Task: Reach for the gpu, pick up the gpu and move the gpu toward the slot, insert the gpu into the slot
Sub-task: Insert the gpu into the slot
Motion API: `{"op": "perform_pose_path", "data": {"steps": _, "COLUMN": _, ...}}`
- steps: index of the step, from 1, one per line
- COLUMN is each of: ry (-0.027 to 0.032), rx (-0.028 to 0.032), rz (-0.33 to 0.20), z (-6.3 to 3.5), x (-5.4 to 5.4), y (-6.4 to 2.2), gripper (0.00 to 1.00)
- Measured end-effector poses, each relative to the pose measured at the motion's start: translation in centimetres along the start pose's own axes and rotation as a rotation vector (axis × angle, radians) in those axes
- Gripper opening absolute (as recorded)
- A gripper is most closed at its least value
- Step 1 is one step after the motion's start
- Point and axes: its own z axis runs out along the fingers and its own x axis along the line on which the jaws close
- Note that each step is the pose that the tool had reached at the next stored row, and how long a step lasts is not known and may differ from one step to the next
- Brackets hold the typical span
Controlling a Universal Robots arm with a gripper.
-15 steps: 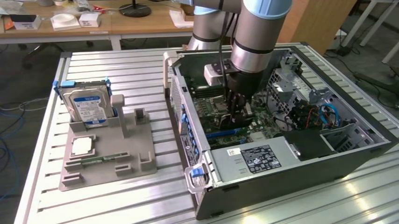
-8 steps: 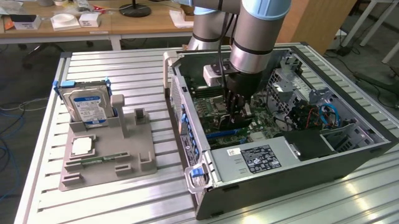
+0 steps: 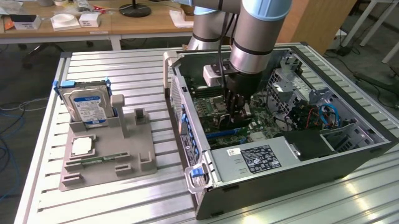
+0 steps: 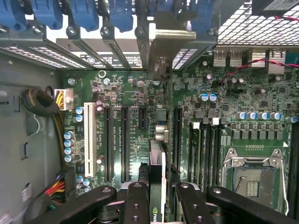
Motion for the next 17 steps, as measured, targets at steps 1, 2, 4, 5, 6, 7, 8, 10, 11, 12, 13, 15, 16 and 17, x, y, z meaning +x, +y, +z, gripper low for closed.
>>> {"op": "perform_pose_path", "data": {"steps": 1, "ry": -0.0012, "rx": 0.0001, "rz": 0.0, "z": 0.0, "x": 0.0, "y": 0.0, "gripper": 0.27}}
{"op": "perform_pose_path", "data": {"steps": 2, "ry": -0.0013, "rx": 0.0001, "rz": 0.0, "z": 0.01, "x": 0.03, "y": 0.0, "gripper": 0.27}}
{"op": "perform_pose_path", "data": {"steps": 4, "ry": -0.0013, "rx": 0.0, "rz": 0.0, "z": 0.01, "x": 0.15, "y": -0.01, "gripper": 0.27}}
{"op": "perform_pose_path", "data": {"steps": 5, "ry": -0.0013, "rx": 0.0, "rz": 0.0, "z": 0.01, "x": 0.22, "y": 0.0, "gripper": 0.27}}
{"op": "perform_pose_path", "data": {"steps": 6, "ry": -0.0014, "rx": 0.0, "rz": 0.0, "z": 0.02, "x": 0.25, "y": 0.0, "gripper": 0.27}}
{"op": "perform_pose_path", "data": {"steps": 7, "ry": -0.0015, "rx": 0.0001, "rz": 0.0, "z": 0.03, "x": 0.26, "y": 0.0, "gripper": 0.27}}
{"op": "perform_pose_path", "data": {"steps": 8, "ry": -0.0024, "rx": -0.0001, "rz": 0.0, "z": 0.02, "x": 0.27, "y": 0.0, "gripper": 0.27}}
{"op": "perform_pose_path", "data": {"steps": 10, "ry": -0.0137, "rx": -0.0002, "rz": 0.0, "z": 0.03, "x": 0.33, "y": -0.01, "gripper": 0.27}}
{"op": "perform_pose_path", "data": {"steps": 11, "ry": -0.0179, "rx": -0.0002, "rz": 0.0, "z": 0.04, "x": 0.38, "y": -0.01, "gripper": 0.27}}
{"op": "perform_pose_path", "data": {"steps": 12, "ry": -0.0197, "rx": -0.0002, "rz": 0.0, "z": 0.05, "x": 0.45, "y": -0.01, "gripper": 0.27}}
{"op": "perform_pose_path", "data": {"steps": 13, "ry": -0.0199, "rx": -0.0002, "rz": 0.0, "z": 0.05, "x": 0.52, "y": -0.01, "gripper": 0.27}}
{"op": "perform_pose_path", "data": {"steps": 15, "ry": -0.0201, "rx": -0.0002, "rz": 0.0, "z": 0.05, "x": 0.66, "y": -0.01, "gripper": 0.27}}
{"op": "perform_pose_path", "data": {"steps": 16, "ry": -0.0201, "rx": -0.0002, "rz": 0.0, "z": 0.05, "x": 0.69, "y": 0.0, "gripper": 0.27}}
{"op": "perform_pose_path", "data": {"steps": 17, "ry": -0.0201, "rx": -0.0002, "rz": 0.0, "z": 0.06, "x": 0.68, "y": 0.0, "gripper": 0.27}}
